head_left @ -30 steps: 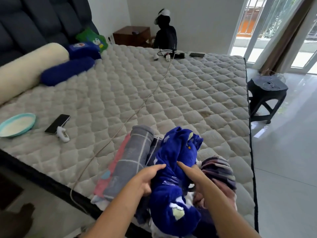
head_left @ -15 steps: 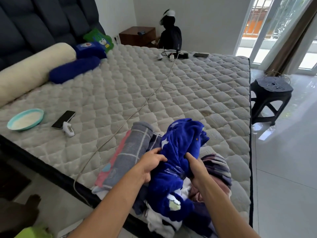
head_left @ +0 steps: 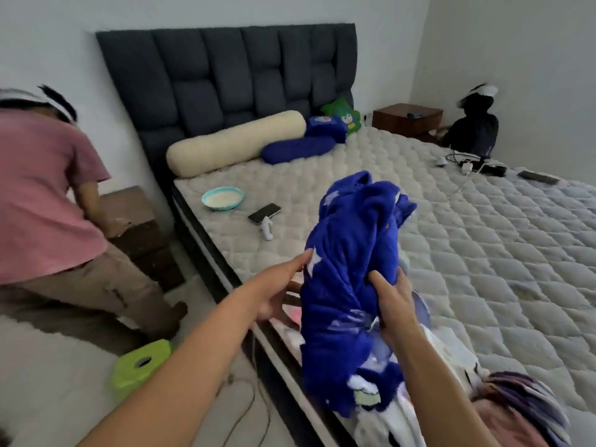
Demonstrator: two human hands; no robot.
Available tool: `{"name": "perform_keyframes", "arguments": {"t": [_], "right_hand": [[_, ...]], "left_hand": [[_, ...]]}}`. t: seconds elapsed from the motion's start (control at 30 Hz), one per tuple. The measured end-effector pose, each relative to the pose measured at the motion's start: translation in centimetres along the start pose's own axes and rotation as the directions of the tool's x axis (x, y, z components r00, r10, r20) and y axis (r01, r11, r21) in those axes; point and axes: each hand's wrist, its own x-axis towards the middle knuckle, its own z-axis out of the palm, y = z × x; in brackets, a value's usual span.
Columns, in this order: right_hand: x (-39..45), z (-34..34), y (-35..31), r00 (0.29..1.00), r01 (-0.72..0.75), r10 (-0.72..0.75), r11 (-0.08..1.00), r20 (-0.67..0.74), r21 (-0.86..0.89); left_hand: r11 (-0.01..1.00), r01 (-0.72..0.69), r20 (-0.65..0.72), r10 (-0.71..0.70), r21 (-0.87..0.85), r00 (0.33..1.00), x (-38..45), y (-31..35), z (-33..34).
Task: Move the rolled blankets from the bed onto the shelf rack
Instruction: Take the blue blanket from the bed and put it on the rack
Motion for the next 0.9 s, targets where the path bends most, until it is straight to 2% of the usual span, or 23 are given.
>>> {"name": "perform_keyframes", "arguments": {"t": [0.1, 0.2, 0.3, 0.43, 0.67, 0.8, 0.9], "right_hand": [[-3.5, 7.5, 0.6, 0.979, -0.048, 0.037, 0.998, 0.199, 0.05], [-8.5, 15.1, 2.5, 0.917, -0.075, 0.073, 0.997, 0.392, -0.01], [-13.9, 21.7, 4.2, 0.817, -0.047, 0.105, 0.992, 0.567, -0.116], [-20.0, 28.8, 6.7, 0.724, 0.032, 0.13, 0.975, 0.677, -0.221], [-33.1, 41.7, 12.0, 0.425, 0.289, 0.116, 0.922, 0.898, -0.256], [-39.1, 47.9, 14.9, 0.199, 0.402, 0.115, 0.896, 0.973, -0.188], [-44.3, 52.5, 16.9, 0.009, 0.412, 0.107, 0.905, 0.994, -0.101]], "left_hand": [[0.998, -0.049, -0.163, 0.053, 0.025, 0.985, -5.3, -2.3, -6.4], [0.971, -0.173, -0.272, 0.124, -0.164, 0.954, -11.0, -6.7, -13.2], [0.922, -0.293, -0.428, 0.164, -0.254, 0.889, -16.8, -11.3, -19.1], [0.89, -0.382, -0.595, 0.171, -0.249, 0.785, -24.0, -16.2, -23.8], [0.798, -0.486, -0.802, 0.004, -0.357, 0.597, -36.5, -28.3, -32.9], [0.741, -0.556, -0.873, -0.084, -0.377, 0.48, -41.9, -34.3, -36.1], [0.713, -0.601, -0.921, -0.171, -0.362, 0.351, -46.3, -38.0, -37.8]]}}
